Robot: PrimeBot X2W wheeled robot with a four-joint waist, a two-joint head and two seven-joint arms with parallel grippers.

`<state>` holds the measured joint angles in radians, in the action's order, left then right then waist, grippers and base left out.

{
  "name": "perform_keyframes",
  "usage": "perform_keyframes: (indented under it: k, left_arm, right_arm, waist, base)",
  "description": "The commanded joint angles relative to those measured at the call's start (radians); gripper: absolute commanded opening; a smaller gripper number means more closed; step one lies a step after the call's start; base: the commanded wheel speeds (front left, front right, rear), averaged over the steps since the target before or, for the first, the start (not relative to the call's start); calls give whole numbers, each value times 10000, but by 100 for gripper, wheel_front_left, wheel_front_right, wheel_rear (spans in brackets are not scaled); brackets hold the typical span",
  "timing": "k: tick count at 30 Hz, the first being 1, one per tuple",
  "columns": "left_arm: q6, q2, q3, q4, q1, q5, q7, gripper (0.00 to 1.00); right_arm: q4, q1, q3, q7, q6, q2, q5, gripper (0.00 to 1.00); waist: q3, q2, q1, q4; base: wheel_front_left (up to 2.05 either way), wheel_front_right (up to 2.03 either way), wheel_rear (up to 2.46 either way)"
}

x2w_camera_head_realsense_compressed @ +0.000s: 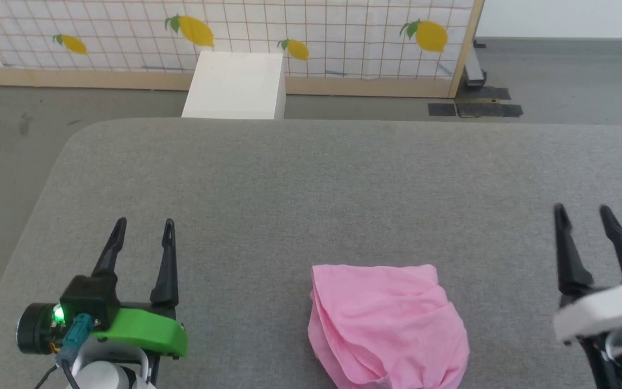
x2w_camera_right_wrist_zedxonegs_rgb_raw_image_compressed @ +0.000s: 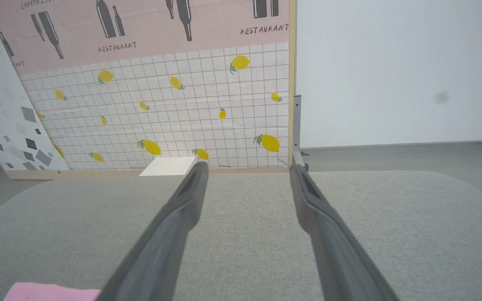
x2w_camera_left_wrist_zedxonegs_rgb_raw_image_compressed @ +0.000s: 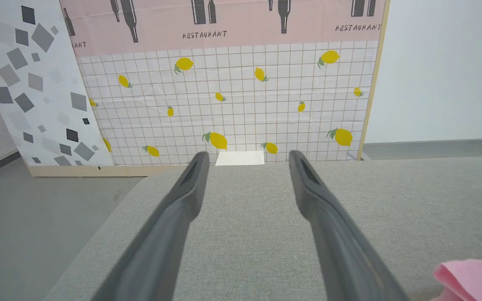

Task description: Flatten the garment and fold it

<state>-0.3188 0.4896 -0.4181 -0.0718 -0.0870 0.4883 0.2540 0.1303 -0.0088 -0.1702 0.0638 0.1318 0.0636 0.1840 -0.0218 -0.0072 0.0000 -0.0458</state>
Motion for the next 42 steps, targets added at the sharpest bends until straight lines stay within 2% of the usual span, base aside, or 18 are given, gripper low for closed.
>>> perform_keyframes:
  k: [1,6,12,19,31,35,39,42]
  left_arm:
    - [20,10,-1,54,209,-104,69,100]
    - [162,18,-102,228,378,-141,72,100]
    - [296,-30,-180,442,558,-68,74,100]
    - [474,-112,-240,742,576,97,74,100]
    - [523,-215,-126,897,348,118,76,100]
    - [528,-240,5,857,294,88,77,100]
    - [530,-298,181,774,286,40,77,100]
    - [557,-377,303,728,270,-4,77,100]
  right_arm:
    - [171,315,-105,62,-11,43,0,100]
    - [563,1190,-85,446,-11,105,7,100]
    - [896,1858,509,627,-11,75,38,100]
    - [1250,1947,1066,675,-11,92,82,100]
    - [1426,1723,1303,897,-11,82,69,100]
    - [1274,1521,1131,1358,-11,60,561,100]
    - [964,1029,447,2121,-11,97,1703,100]
    - [370,612,-12,2876,-11,419,2362,100]
  waist:
    - [56,72,0,95]
    - [132,72,0,249]
    - [136,72,0,402]
    - [-7,72,0,478]
    - [-299,72,0,543]
    - [-357,72,0,540]
    - [-442,72,0,548]
    - [-508,72,0,506]
  base:
    - [0,0,0]
    - [0,0,0]
    - [0,0,0]
    - [0,0,0]
    - [0,0,0]
    - [0,0,0]
    - [0,0,0]
    - [0,0,0]
